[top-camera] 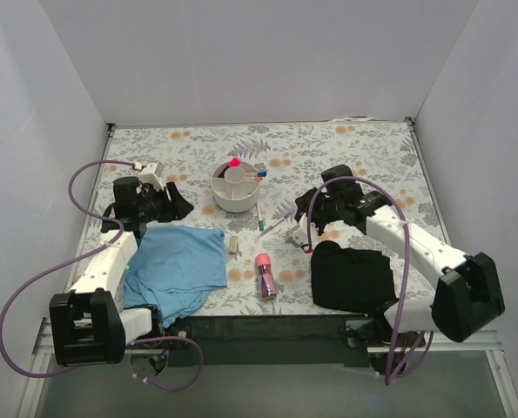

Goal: Sort the stationery into containers
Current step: Pick up the pen from the center of the board.

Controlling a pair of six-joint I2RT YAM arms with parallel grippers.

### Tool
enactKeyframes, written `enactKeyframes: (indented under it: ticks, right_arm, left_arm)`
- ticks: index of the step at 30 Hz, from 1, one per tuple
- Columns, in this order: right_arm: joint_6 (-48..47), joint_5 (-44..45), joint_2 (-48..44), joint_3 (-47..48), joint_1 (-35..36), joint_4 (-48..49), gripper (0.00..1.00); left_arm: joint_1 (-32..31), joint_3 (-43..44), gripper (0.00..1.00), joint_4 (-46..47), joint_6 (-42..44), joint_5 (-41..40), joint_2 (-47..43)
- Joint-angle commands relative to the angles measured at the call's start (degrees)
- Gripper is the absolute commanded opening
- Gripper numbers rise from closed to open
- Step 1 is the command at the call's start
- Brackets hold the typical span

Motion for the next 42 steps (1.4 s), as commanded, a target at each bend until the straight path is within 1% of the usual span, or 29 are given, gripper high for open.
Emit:
enactKeyframes:
  ticks: [1,2,5,6,7,9,13,15,18,25,29,34,35,38,42]
  right_arm:
    - [-22.36,-13.92,7.22,5.43,-0.09,-3.81,0.35]
    - [-22.81,-14.97,8.89,8.40,-0.08,-4.42,0.35]
    - [-25.79,-17.44,16.26,14.21,-0.08,-6.27,0.34]
    - [-25.98,-18.84,17.24,15.02,-0.08,-6.36,0.33]
    - [-26.68,-19.63,18.21,15.55,-0.08,-6.28,0.33]
    - [-30.01,-21.65,20.41,16.17,-0.17,-6.27,0.32]
    - [-37.83,-22.28,24.28,16.17,0.96,-6.45,0.29]
    - [-43.71,-20.97,26.65,15.82,1.32,-6.36,0.29]
    - [-47.06,-20.35,29.99,16.78,1.85,-6.36,0.28]
    - [-47.78,-18.76,37.81,24.59,4.04,-6.36,0.29]
    - [-47.95,-16.57,40.71,27.67,5.10,-6.45,0.29]
    - [-48.48,-13.50,42.56,29.70,6.06,-8.38,0.30]
    - [-48.48,-11.57,42.91,30.40,6.24,-8.91,0.31]
    - [-48.57,-10.77,43.71,31.28,6.51,-9.44,0.34]
    - [-48.57,-9.28,44.85,33.39,6.94,-10.31,0.34]
  left_arm:
    - [1.19,0.95,0.49,-0.79,0.61,-0.62,-2.84]
    - [1.54,0.69,0.50,-0.79,0.18,-0.53,-3.71]
    - [2.42,-0.72,0.51,-1.23,-0.96,3.24,-4.51]
    - [2.51,-1.85,0.53,-1.06,-1.58,4.55,-4.60]
    - [2.51,-2.30,0.53,-1.06,-1.93,7.52,-4.34]
    - [2.42,-2.83,0.54,-0.97,-3.51,9.83,-3.12]
    - [2.42,-1.25,0.53,-1.93,-3.08,8.70,-2.06]
    - [2.51,-0.73,0.53,-2.29,-2.55,7.65,-2.14]
    - [2.60,-0.55,0.53,-2.11,-2.46,6.85,-2.58]
    - [2.68,-3.44,0.53,-2.11,-2.37,6.23,-5.57]
    - [3.12,-4.67,0.53,-2.11,-2.81,6.50,-6.80]
    - [3.21,-5.03,0.53,-1.50,-2.73,6.32,-7.24]
    - [3.13,-5.20,0.53,-1.32,-2.81,6.24,-7.24]
    - [3.21,-5.64,0.54,-0.71,-2.82,6.15,-8.03]
    - [3.21,-7.05,0.54,0.17,-3.17,6.06,-9.43]
